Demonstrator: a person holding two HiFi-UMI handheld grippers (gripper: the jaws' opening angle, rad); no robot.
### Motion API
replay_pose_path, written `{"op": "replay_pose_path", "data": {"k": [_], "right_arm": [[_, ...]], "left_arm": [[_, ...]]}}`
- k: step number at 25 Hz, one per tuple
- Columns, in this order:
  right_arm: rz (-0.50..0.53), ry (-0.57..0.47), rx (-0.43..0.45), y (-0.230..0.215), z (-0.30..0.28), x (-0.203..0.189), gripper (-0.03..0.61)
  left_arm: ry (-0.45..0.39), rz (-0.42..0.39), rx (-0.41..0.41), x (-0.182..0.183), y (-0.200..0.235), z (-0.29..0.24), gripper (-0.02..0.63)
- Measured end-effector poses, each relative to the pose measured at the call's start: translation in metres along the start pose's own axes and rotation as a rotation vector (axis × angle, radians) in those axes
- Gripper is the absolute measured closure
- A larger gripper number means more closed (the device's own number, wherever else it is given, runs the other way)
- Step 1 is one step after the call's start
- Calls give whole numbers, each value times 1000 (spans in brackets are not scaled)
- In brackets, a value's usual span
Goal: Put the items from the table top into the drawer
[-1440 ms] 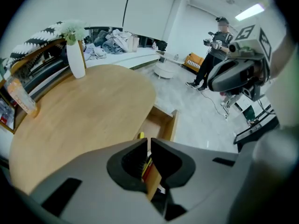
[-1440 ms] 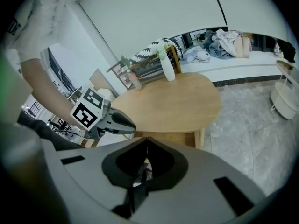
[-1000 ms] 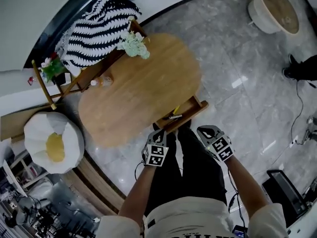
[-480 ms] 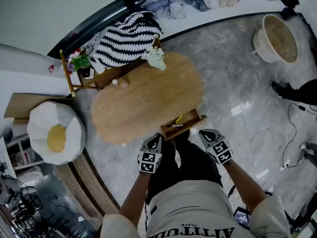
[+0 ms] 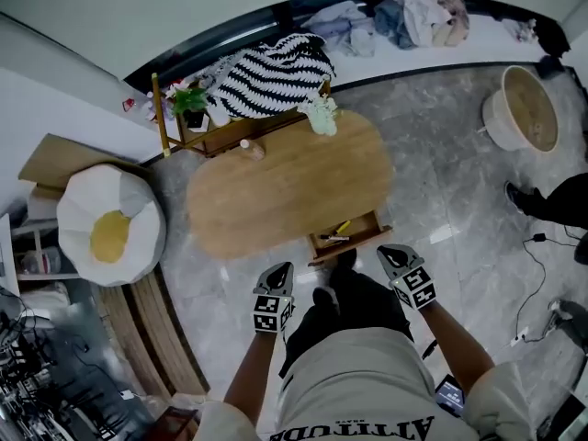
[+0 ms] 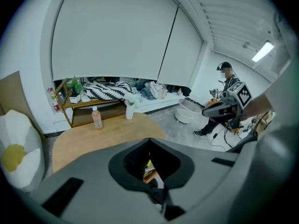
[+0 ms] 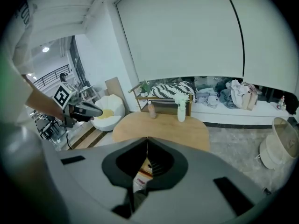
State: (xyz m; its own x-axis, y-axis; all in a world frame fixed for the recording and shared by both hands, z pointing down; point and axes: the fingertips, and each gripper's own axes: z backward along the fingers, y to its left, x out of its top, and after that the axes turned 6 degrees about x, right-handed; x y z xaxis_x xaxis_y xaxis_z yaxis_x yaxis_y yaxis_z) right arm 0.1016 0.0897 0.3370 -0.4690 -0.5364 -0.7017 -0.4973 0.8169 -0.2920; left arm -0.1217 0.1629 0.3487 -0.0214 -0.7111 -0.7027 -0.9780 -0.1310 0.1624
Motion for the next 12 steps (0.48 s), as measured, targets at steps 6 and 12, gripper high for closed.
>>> {"op": "replay_pose_path", "data": {"k": [6, 12], "right_arm": [[49, -22, -29, 38, 13, -5, 558], [93, -56, -68, 80, 36, -12, 558]], "left_arm": [[-53, -8, 19, -19, 8, 47, 592], [-126, -31, 27, -30, 11, 93, 593]]}}
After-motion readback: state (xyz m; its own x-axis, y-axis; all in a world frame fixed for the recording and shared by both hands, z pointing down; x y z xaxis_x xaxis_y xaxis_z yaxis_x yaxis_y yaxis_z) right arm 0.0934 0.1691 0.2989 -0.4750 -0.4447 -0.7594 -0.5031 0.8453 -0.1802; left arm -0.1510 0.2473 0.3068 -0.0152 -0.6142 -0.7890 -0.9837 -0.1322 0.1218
